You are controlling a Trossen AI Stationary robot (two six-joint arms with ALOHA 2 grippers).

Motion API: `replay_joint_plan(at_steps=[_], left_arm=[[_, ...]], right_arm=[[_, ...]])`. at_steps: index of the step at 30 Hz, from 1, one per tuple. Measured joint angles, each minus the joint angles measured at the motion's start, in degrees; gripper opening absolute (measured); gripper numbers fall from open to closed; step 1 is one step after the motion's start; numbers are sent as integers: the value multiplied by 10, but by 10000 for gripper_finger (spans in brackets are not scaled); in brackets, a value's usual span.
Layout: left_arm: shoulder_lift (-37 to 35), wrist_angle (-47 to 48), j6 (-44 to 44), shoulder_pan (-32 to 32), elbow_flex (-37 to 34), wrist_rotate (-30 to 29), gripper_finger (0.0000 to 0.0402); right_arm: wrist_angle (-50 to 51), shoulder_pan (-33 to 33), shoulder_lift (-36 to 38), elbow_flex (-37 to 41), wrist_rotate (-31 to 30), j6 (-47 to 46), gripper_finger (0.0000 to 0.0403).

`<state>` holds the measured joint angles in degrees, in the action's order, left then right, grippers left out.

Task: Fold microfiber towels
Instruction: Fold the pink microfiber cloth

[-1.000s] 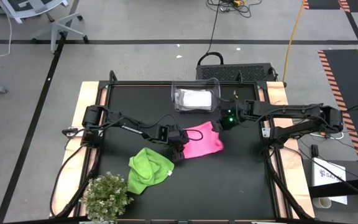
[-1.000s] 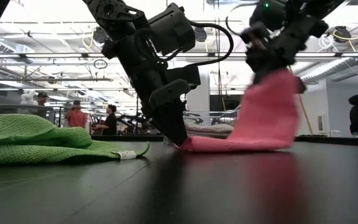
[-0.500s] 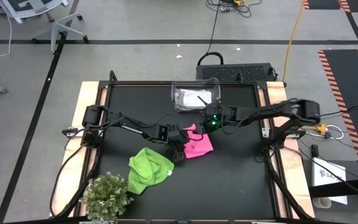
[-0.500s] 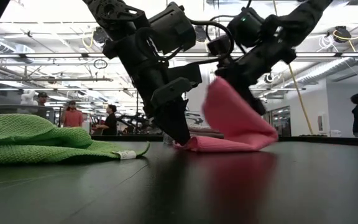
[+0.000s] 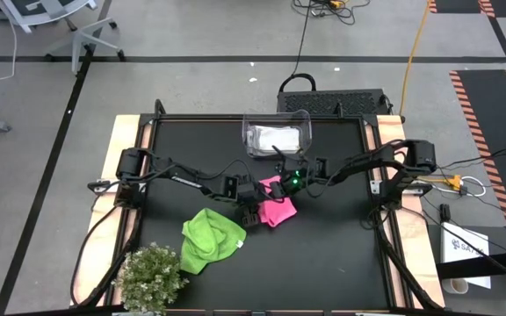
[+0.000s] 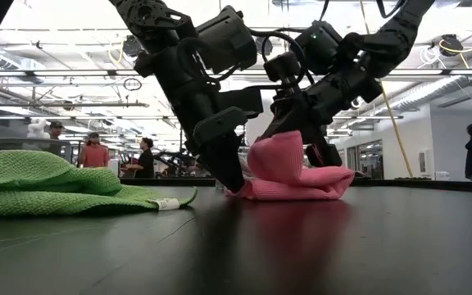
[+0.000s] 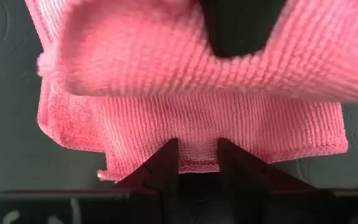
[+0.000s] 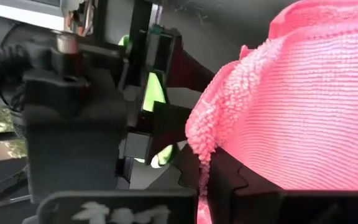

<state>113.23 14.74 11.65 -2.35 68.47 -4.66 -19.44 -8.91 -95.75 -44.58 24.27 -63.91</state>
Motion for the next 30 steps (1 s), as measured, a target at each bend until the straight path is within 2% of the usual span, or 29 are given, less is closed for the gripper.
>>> replay_joint_plan(at_steps=[12,17,26,30], left_arm=[[0,2,12,1,0,2,115],[0,2,19,1,0,1,115],[0,2,21,1,0,1,115],[0,3,24,1,0,1,115]], right_arm=[[11,-22,0,0,-3,63,13],[12,-23,0,0,-2,91,43],[-17,-24,0,0,-1,83,115],[-25,-35,11,1,25,81,135]])
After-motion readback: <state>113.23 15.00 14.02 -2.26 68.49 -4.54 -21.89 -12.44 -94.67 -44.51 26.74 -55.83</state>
